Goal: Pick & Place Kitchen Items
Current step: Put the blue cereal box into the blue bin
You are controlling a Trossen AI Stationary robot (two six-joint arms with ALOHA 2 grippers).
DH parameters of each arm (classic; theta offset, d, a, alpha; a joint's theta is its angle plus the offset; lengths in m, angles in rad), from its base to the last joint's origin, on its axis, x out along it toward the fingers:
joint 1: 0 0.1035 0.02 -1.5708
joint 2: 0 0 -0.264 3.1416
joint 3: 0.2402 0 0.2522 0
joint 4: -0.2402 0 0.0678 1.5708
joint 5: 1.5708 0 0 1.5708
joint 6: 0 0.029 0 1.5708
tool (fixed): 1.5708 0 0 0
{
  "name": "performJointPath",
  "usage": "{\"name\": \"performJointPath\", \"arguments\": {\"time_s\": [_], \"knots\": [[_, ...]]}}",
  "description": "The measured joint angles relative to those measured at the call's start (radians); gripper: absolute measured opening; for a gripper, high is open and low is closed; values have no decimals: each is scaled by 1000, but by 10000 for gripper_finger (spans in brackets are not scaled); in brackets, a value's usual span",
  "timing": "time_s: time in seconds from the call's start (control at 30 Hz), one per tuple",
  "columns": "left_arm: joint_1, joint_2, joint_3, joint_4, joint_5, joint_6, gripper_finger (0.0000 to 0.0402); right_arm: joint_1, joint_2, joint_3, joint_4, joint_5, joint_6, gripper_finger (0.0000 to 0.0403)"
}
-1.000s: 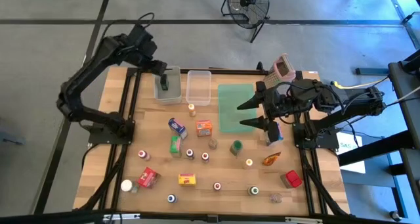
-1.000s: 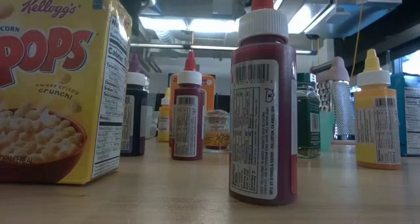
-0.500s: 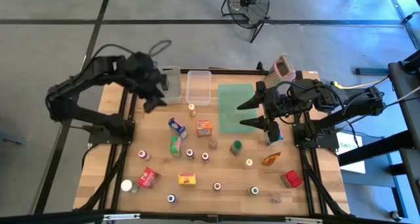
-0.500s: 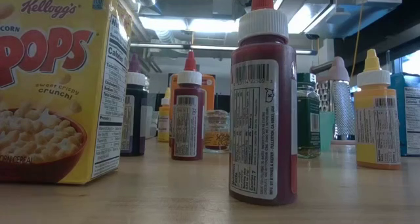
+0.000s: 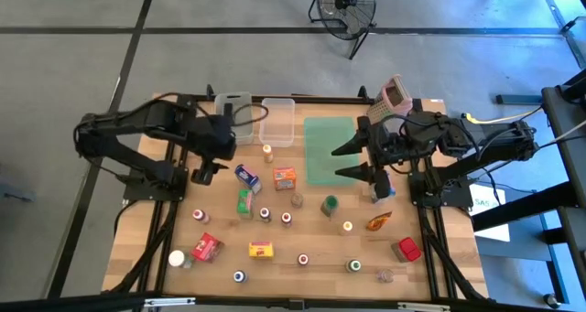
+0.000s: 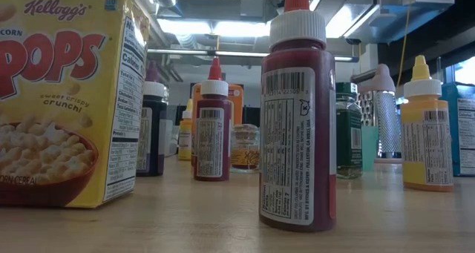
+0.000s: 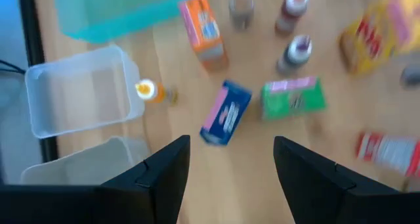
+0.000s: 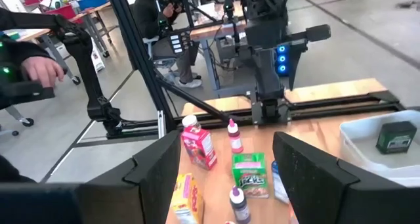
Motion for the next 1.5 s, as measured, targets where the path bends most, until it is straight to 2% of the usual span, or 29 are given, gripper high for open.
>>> {"name": "performJointPath", "arguments": {"time_s": [0.1, 0.33, 0.47, 0.7, 0.8, 1.0, 1.17, 1.5], "knots": [[4, 28, -18, -34, -6, 55, 216, 19, 12, 0, -5, 0, 16, 245], [48, 22, -174, -35, -5, 213, 209, 52, 48, 0, 107, -2, 38, 245], [86, -2, -250, 29, 29, 288, 203, 53, 54, 0, 197, -1, 37, 245], [157, -28, -377, 143, 100, 377, 198, 52, 59, 0, 247, 0, 34, 245], [177, -31, -428, 200, 138, 381, 198, 52, 67, 0, 247, 0, 34, 245], [185, -30, -478, 310, 144, 334, 198, 51, 83, 0, 244, 36, 34, 245], [185, -32, -478, 309, 132, 286, 198, 49, 90, 0, 245, 43, 34, 245], [185, -33, -478, 306, 151, 315, 198, 48, 90, 0, 243, 46, 7, 245]]}}
